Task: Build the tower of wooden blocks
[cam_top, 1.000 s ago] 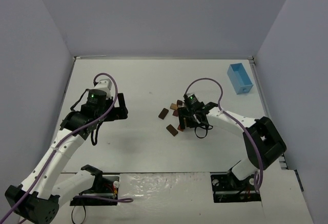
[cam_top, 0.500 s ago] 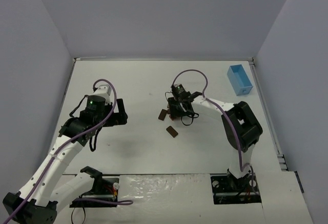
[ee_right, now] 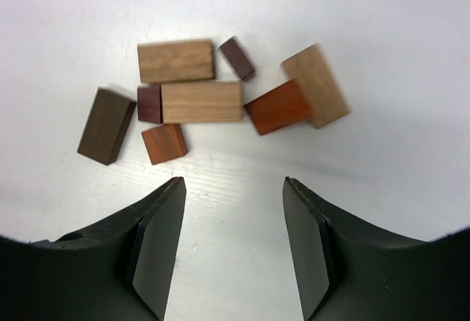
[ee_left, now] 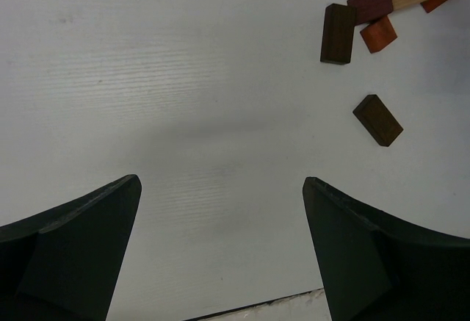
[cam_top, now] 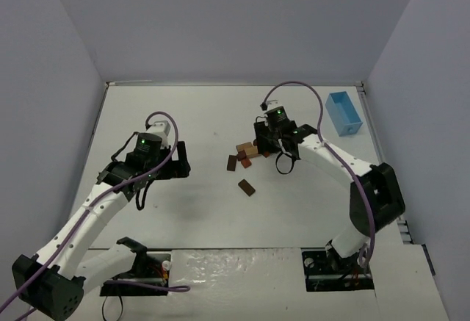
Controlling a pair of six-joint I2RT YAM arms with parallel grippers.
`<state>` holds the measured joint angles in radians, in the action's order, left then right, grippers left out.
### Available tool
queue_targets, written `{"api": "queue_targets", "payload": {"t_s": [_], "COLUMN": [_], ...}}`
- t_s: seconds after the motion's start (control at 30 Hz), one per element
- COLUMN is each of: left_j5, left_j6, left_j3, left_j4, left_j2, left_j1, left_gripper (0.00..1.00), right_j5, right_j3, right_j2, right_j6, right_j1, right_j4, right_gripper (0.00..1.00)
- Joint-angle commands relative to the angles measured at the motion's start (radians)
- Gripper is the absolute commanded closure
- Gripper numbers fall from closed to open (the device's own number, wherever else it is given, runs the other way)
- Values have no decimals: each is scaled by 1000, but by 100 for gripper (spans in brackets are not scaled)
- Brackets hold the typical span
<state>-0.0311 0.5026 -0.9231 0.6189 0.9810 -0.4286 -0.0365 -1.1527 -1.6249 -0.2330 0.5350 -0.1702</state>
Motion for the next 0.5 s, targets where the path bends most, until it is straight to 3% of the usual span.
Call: {"api": "queue_targets", "payload": {"t_s": [0.0, 0.23, 0.47], "left_j5": [0, 22, 57], "left_j6": [3, 23, 58], "left_j3": [-102, -172, -271], "left_j4": [-105, -171, -185], "left_j2": [101, 280, 466], "left_j1": [-49, -77, -126], "left_gripper": [11, 11, 13], "right_j5": [25, 136, 129], "right_j3": [75, 167, 203], "right_j2": [157, 208, 235], "right_j6": [-2, 5, -22], "right_j1": [-78, -101, -101], "right_j4": [7, 5, 6], "right_gripper": [46, 47, 47]}}
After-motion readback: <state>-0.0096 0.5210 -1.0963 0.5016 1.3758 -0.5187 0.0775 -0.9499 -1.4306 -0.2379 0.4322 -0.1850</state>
